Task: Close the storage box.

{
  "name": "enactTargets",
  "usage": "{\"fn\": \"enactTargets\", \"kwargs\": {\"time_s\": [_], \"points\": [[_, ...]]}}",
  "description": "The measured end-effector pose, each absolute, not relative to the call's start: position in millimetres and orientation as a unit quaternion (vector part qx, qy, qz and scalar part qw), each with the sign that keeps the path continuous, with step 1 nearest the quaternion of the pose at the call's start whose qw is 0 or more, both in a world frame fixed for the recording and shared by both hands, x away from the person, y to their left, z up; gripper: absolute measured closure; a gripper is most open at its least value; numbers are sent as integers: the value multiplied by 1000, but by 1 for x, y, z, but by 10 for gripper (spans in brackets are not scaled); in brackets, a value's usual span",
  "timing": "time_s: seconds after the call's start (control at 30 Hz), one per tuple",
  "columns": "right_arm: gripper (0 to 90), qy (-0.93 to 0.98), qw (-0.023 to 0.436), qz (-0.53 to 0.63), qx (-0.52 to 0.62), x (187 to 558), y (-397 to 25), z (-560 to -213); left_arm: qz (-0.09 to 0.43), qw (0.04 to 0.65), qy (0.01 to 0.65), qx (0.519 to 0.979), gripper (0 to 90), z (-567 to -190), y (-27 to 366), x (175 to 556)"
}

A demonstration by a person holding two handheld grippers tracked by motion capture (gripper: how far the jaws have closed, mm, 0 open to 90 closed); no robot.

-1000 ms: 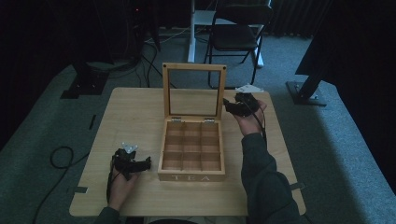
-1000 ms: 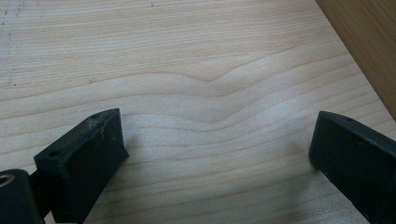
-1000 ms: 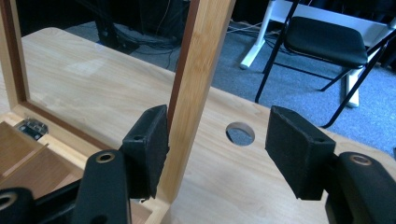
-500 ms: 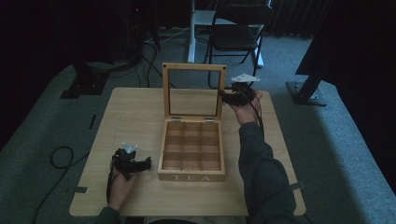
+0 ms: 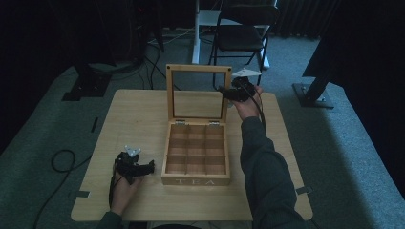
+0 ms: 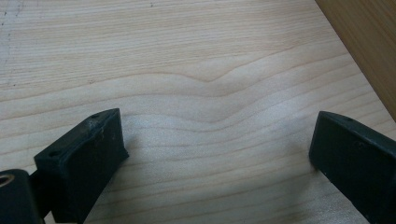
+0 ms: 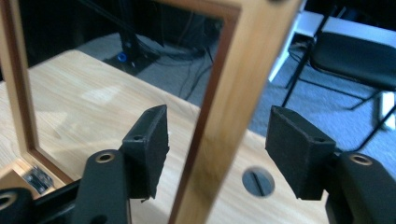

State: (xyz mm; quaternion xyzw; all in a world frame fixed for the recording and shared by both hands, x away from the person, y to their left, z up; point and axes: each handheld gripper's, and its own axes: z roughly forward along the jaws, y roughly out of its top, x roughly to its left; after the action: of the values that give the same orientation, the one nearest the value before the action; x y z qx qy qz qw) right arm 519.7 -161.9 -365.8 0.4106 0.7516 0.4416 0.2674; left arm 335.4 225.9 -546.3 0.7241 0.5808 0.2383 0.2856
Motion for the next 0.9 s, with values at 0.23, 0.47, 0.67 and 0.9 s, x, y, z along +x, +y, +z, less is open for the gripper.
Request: {"fn": "enactTargets", "kwargs": {"time_s": [0.23,0.47,0.67,0.9], "points": [[406,754,261,445,407,532,-154,-358,238,285,581,724,35,-546,226,335],[417,752,252,455,406,540,-155,-355,238,285,581,724,35,-546,226,335],[409,754,240,461,401,544,-156,-352,238,286,581,724,35,-546,226,335],[445,747,233,478,399,539,-160,-346,238,287,582,723,35,-546,226,335]]}}
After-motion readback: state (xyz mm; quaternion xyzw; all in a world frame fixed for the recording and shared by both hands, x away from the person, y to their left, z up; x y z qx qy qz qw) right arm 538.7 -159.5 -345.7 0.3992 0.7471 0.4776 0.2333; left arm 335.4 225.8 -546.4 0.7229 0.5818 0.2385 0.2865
